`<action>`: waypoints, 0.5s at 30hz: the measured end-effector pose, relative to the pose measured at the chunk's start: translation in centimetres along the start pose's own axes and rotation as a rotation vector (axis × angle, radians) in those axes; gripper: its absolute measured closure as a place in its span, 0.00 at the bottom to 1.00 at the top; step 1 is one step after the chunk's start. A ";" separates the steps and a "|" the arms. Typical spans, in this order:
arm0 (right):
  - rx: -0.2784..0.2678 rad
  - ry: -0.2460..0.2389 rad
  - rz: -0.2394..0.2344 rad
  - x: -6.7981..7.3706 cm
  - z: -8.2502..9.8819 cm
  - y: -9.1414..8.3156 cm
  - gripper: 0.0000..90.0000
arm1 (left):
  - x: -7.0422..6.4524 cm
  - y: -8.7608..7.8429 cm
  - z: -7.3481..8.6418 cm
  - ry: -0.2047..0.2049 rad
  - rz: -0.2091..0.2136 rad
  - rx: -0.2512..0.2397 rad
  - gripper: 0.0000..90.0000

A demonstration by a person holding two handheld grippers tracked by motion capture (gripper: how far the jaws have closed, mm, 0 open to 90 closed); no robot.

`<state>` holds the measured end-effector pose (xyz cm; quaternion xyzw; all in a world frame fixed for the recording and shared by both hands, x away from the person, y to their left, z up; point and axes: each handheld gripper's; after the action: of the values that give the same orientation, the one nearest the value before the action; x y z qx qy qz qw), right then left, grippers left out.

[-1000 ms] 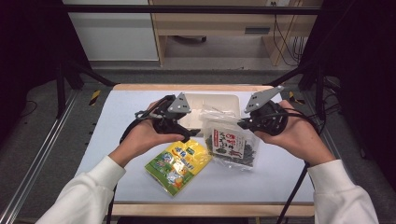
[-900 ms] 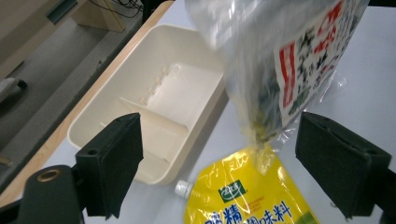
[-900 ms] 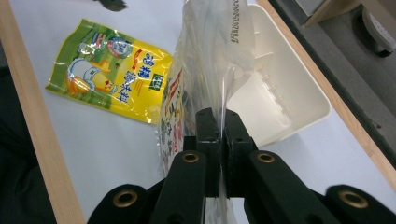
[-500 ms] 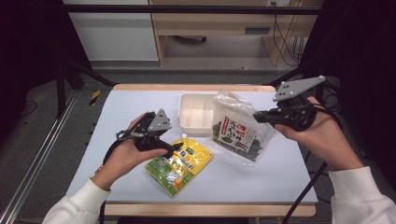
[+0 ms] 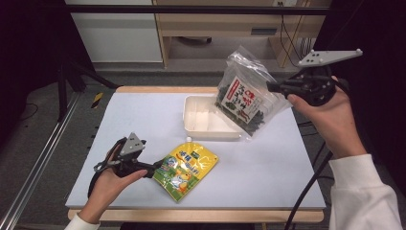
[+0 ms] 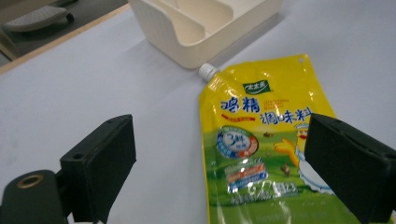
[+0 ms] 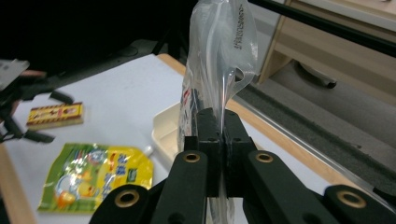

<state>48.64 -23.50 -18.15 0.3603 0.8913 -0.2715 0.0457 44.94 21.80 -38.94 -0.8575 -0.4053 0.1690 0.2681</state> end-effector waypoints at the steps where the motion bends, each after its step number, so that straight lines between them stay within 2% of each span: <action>1: 0.000 0.000 0.000 0.0 0.0 0.0 0.99 | 0.3 -0.1 0.6 -0.013 -0.005 -0.004 0.09; 3: -0.005 0.024 0.028 -1.1 -0.4 1.3 0.99 | 0.8 -0.6 2.3 -0.037 -0.038 -0.013 0.09; 4: -0.008 0.031 0.034 -1.4 -0.6 1.8 0.99 | 0.8 -0.6 2.3 -0.037 -0.038 -0.013 0.09; 5: -0.012 0.042 0.037 -1.7 -0.6 2.3 0.99 | 1.1 -0.8 3.4 -0.046 -0.053 -0.015 0.09; 7: -0.012 0.053 0.037 -2.0 -0.7 2.7 0.99 | 1.2 -0.9 3.9 -0.052 -0.059 -0.017 0.09; 10: -0.020 0.087 0.045 -3.2 -0.8 4.3 0.99 | 1.8 -1.5 5.8 -0.082 -0.077 -0.057 0.08; 12: -0.018 0.100 0.046 -3.6 -0.8 4.9 0.99 | 2.1 -1.6 6.2 -0.089 -0.088 -0.064 0.08; 15: -0.017 0.122 0.054 -4.2 -0.6 5.7 0.99 | 2.7 -2.0 6.7 -0.124 -0.104 -0.085 0.08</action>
<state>55.55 -22.40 -19.04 0.3997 0.8845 -0.2404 0.0018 41.97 27.16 -43.33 -0.8338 -0.4720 0.1902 0.2142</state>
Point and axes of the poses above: each handheld gripper's, and its own axes: y roughly forward along the jaws, z roughly out of its underside, x roughly to its left, and after that the axes turned 13 degrees about -y, right-handed
